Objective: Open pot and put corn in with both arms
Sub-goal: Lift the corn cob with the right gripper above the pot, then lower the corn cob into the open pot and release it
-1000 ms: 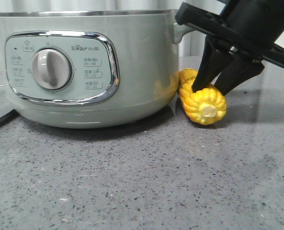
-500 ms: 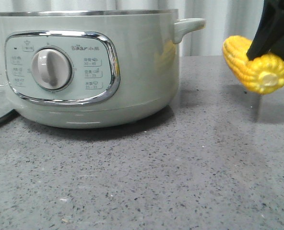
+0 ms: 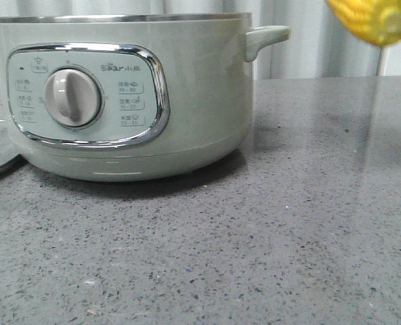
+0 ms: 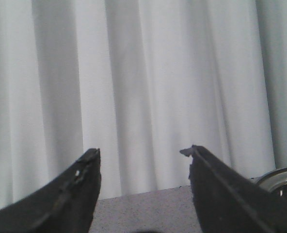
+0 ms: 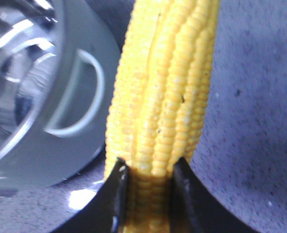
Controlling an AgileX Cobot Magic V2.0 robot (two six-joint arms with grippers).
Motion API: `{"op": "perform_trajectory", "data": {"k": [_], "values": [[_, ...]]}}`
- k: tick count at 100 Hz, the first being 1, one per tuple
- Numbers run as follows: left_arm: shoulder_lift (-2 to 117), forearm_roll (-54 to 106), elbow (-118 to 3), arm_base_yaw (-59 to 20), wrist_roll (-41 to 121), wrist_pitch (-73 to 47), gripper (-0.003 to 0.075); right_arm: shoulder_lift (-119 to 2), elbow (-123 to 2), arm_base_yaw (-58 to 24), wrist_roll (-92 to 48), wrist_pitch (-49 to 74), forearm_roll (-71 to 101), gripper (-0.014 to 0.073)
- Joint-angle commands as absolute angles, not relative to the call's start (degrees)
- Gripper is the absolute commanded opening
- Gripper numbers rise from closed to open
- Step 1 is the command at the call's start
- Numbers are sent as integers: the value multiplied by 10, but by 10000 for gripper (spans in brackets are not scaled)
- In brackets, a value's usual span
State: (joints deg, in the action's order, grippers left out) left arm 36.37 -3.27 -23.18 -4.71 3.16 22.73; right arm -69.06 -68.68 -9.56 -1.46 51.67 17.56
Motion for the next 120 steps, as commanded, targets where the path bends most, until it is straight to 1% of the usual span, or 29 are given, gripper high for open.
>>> {"op": "perform_trajectory", "data": {"k": [1,18,34,46,68,96,105,120], "values": [[364,-30,-252,-47,27,268,368,-674,-734,-117,-15,492,191,-45],[364,-30,-252,-47,27,268,368,-700,-784,-193,-15,458,191,-46],[364,-30,-252,-47,27,268,368,-767,-834,-254,-15,432,191,-45],[364,-30,-252,-47,27,269,368,-826,-872,-283,-23,414,191,-45],[364,-30,-252,-47,27,272,368,-899,-918,-287,-26,421,192,-37],[364,-30,-252,-47,27,272,368,-903,-921,-290,-37,408,192,124],[364,-30,-252,-47,27,272,368,-903,-921,-290,-38,409,192,147],[364,-30,-252,-47,27,272,368,-903,-921,-290,-39,409,192,148]]}}
